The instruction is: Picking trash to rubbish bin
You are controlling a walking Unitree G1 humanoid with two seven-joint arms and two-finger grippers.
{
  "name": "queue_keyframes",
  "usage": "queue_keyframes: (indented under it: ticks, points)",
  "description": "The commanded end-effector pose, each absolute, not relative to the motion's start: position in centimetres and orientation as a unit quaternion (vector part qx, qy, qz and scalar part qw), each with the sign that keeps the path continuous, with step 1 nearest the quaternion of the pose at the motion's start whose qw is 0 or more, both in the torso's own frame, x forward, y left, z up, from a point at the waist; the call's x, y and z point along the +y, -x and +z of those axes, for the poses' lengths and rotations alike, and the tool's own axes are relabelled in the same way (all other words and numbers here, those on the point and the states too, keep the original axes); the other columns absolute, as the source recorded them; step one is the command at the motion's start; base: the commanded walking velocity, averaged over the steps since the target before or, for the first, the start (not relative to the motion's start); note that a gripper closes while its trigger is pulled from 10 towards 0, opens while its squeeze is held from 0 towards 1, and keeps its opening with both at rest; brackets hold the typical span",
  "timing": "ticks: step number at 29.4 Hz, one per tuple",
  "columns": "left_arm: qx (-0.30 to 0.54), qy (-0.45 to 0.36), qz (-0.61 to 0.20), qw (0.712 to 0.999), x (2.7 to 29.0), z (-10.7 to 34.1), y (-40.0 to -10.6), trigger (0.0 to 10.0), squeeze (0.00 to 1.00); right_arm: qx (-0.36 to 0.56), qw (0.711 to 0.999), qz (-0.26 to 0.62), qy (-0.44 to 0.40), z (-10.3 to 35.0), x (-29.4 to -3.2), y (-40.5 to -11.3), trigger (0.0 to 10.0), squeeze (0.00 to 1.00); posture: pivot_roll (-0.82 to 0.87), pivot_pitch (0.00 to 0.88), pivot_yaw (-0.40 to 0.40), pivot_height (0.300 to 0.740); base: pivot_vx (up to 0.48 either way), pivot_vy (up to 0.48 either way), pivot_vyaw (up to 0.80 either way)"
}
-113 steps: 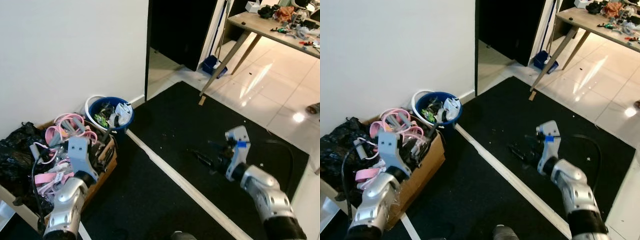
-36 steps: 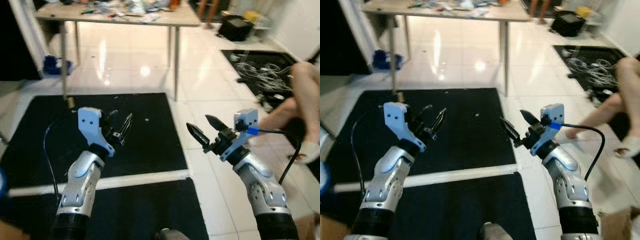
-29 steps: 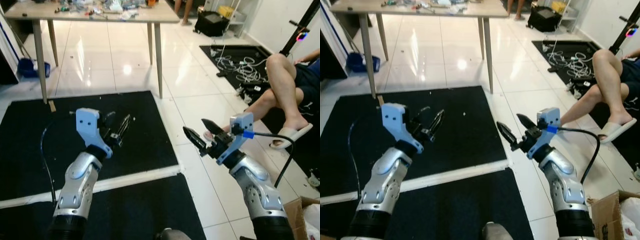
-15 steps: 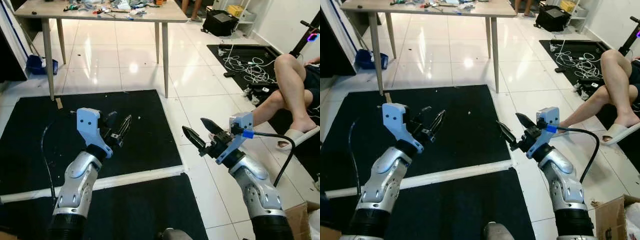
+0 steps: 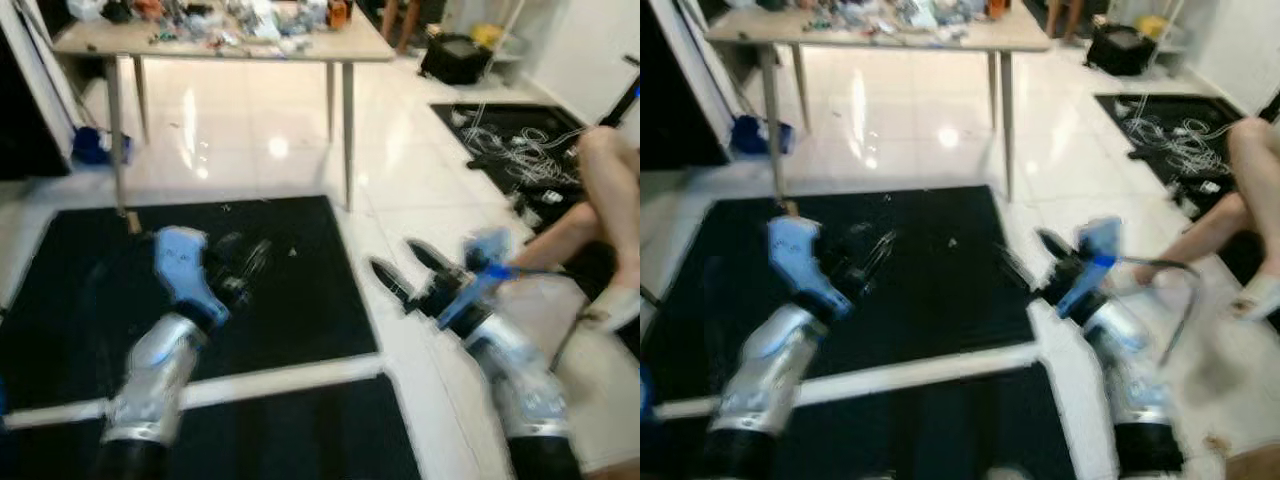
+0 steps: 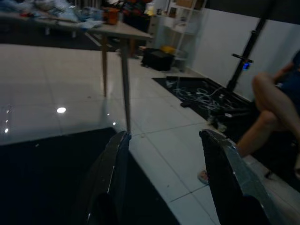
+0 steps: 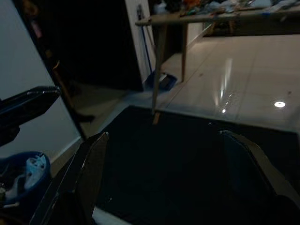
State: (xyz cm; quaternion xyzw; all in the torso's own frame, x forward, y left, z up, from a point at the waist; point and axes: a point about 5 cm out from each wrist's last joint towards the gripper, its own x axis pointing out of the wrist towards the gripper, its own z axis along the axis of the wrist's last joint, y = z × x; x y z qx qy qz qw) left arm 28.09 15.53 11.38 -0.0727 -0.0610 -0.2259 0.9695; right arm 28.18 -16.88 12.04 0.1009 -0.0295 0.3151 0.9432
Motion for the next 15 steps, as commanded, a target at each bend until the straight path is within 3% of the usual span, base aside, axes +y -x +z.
queue_keyframes:
  ticks: [1,11,15]
  points:
    - [-0.062,0.078,-0.239,0.966,15.04,11.31,-28.14,10.0,0.0,-0.027,0.947,0.306,-0.094,11.95,-17.57,-28.18,10.0,0.0,-0.04,0.0,-0.041,0.74,0.341,0.0,0.0]
    - [-0.061,0.078,-0.243,0.965,15.07,11.05,-28.19,10.0,0.0,-0.026,0.947,0.306,-0.095,11.8,-17.59,-28.19,10.0,0.0,-0.05,0.0,-0.038,0.74,0.344,0.0,0.0]
    - [-0.062,0.077,-0.246,0.964,15.1,10.93,-28.2,10.0,0.0,-0.022,0.946,0.311,-0.092,11.67,-17.53,-28.17,10.0,0.0,-0.05,0.0,-0.037,0.74,0.349,0.0,-0.8]
